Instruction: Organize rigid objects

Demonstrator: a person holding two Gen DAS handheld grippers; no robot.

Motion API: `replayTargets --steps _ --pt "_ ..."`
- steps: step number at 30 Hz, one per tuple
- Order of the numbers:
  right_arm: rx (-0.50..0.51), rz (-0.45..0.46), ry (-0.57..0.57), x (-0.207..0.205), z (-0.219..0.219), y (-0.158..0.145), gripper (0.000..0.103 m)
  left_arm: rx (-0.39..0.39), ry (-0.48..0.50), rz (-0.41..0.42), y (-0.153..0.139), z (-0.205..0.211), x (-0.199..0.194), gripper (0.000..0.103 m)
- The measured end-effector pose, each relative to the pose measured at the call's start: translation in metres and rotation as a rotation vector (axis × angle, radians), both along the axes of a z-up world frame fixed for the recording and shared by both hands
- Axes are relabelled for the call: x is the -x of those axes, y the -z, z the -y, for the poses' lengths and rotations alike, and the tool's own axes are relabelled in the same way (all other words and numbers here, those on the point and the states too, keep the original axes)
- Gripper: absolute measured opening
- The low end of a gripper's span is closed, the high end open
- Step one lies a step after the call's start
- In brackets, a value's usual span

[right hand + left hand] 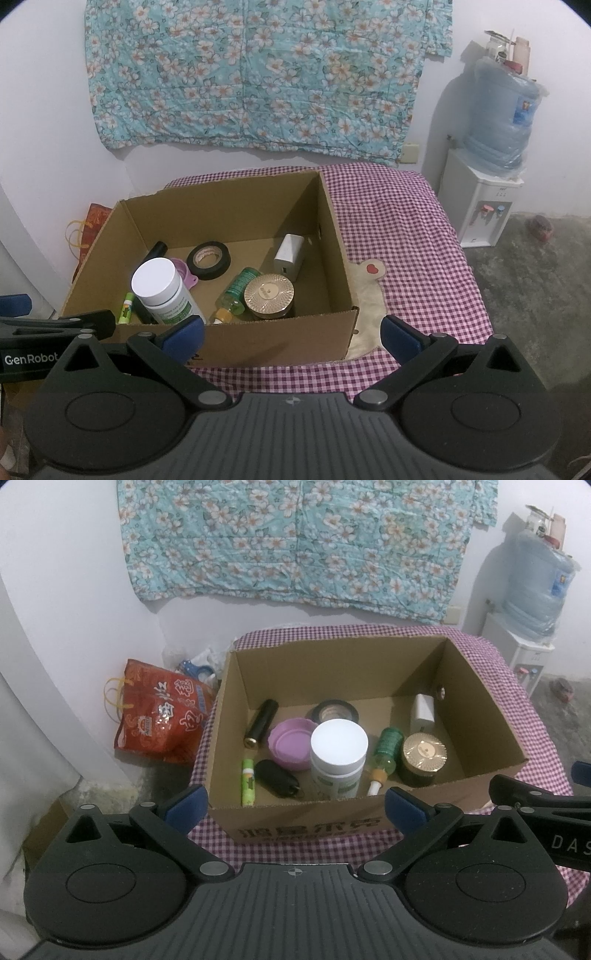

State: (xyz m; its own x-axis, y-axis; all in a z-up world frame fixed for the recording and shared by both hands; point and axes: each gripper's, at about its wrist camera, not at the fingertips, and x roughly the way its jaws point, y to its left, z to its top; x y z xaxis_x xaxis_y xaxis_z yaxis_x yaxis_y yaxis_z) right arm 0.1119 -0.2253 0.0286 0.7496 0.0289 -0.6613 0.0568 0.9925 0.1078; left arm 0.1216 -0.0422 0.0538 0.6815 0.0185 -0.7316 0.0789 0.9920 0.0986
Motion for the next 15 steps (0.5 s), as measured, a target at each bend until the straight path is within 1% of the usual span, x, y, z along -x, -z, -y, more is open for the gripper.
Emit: replayTargets --steps 15 --pt "-0.002 -0.001 0.004 0.0015 -0.0001 0.0003 0.103 -0.001 0.000 -0.001 -0.0005 -0.0005 -0.0004 0.102"
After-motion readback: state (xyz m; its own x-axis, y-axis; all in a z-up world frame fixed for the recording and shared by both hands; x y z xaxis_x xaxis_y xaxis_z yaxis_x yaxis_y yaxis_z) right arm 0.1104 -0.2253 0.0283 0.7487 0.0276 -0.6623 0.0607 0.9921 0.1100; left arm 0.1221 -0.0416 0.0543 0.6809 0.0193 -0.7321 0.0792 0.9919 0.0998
